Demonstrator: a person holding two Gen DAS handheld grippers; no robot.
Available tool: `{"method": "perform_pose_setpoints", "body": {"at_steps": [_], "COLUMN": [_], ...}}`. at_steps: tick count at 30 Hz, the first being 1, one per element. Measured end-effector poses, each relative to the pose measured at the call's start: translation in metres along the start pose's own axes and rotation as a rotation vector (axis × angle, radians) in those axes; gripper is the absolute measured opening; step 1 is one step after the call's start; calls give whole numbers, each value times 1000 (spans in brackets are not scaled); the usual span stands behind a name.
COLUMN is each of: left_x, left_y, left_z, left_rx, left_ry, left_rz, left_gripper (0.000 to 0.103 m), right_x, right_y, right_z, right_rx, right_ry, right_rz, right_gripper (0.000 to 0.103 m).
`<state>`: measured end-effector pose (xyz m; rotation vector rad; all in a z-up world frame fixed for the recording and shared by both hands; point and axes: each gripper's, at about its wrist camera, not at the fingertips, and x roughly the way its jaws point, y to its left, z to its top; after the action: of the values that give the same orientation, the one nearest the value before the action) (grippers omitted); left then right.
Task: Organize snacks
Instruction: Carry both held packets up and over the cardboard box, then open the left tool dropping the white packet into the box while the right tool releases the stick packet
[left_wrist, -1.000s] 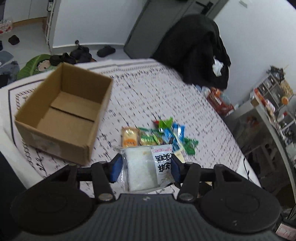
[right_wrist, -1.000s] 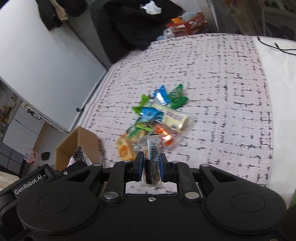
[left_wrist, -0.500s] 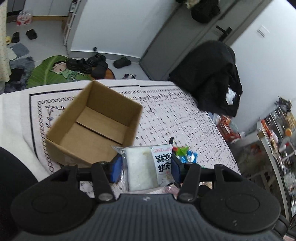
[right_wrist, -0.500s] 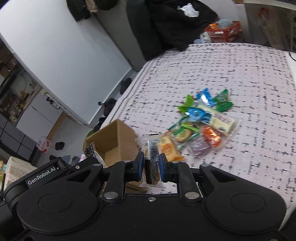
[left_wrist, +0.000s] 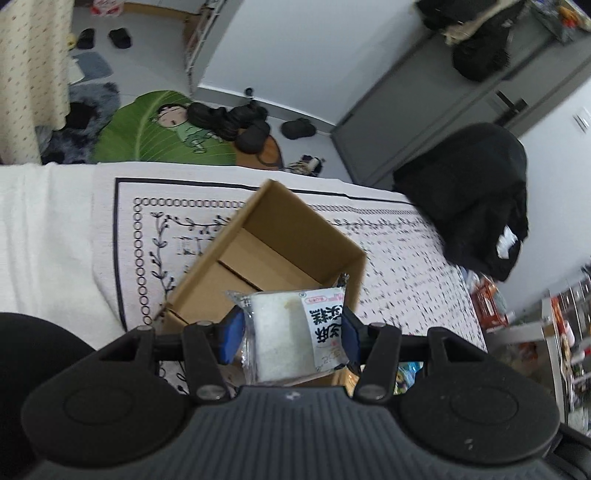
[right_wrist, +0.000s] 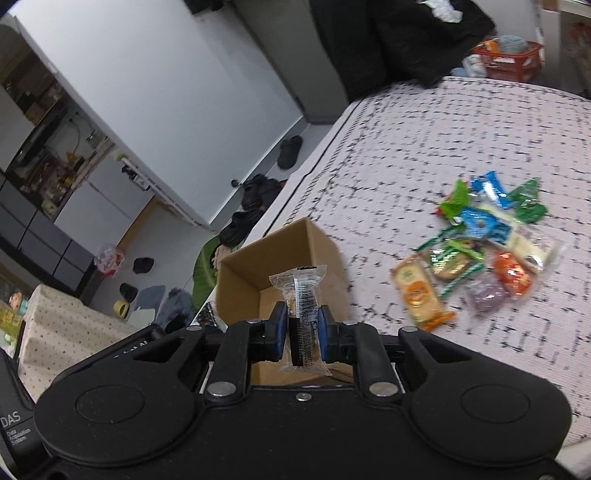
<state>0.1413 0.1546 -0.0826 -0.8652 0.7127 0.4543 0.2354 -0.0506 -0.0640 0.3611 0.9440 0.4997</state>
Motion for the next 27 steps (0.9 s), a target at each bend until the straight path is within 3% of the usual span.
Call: {"method": "perform_pose_setpoints", "body": {"at_steps": [13, 21, 25, 27], "left_x": [15, 5, 0, -2], "left_y": [16, 15, 16, 16], "left_z": [15, 19, 20, 20], "left_rx": [-52, -50, -51, -49], "left_ry": [-10, -36, -39, -43], "left_rz": [73, 76, 106, 112], "left_gripper": [57, 74, 76, 77], "right_x": [35, 43, 41, 36], "right_y": [23, 31, 34, 33], "right_z": [9, 12, 13, 14], "right_rx": [-33, -51, -59, -57], "right_ry": [49, 65, 65, 58], "right_rz": [14, 31, 52, 57], "right_gripper": [18, 18, 28, 43]}}
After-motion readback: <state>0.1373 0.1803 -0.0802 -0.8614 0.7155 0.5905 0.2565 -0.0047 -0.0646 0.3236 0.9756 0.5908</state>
